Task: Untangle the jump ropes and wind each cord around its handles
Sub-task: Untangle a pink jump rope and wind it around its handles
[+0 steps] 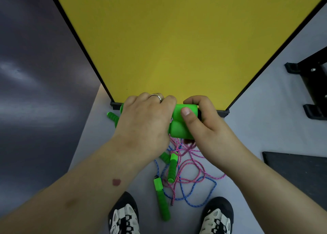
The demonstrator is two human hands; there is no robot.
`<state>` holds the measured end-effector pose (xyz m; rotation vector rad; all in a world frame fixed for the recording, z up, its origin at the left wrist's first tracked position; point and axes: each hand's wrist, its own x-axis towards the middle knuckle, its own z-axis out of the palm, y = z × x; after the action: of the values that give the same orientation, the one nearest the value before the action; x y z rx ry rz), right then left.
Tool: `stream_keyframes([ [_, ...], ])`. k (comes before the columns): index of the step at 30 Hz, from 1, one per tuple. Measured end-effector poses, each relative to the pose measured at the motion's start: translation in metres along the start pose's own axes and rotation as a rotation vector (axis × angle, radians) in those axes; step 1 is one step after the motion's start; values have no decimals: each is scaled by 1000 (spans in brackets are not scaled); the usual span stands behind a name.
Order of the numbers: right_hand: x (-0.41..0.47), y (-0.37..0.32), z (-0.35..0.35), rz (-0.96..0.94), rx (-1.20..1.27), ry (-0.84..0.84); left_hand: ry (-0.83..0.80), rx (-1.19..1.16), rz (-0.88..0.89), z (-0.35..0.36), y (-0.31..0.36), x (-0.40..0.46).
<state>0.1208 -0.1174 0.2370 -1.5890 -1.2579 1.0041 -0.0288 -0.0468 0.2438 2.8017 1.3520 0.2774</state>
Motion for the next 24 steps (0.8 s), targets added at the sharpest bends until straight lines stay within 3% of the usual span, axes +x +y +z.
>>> stream_keyframes([
  [4,1,3,-2,-36,17,13,3,27,20,-1,0,2],
  [7,9,10,-20,139,188,-280,18,72,12,-3,-7,2],
  [8,11,13,-27,185,151,-387,14,78,-4,-3,-10,1],
  [10,13,18,-34,170,-158,-511,7,93,-27,-2,-15,0],
  [13,17,30,-35,95,-452,-240,-9,86,-45,-2,-17,1],
  [16,17,29,-24,89,-318,-34,-39,12,-60,-5,-14,2],
  [19,10,32,-6,90,-360,-137,-71,-49,-94,-4,-12,3],
  [24,-6,24,16,58,-703,-330,-42,42,-159,3,-19,5],
])
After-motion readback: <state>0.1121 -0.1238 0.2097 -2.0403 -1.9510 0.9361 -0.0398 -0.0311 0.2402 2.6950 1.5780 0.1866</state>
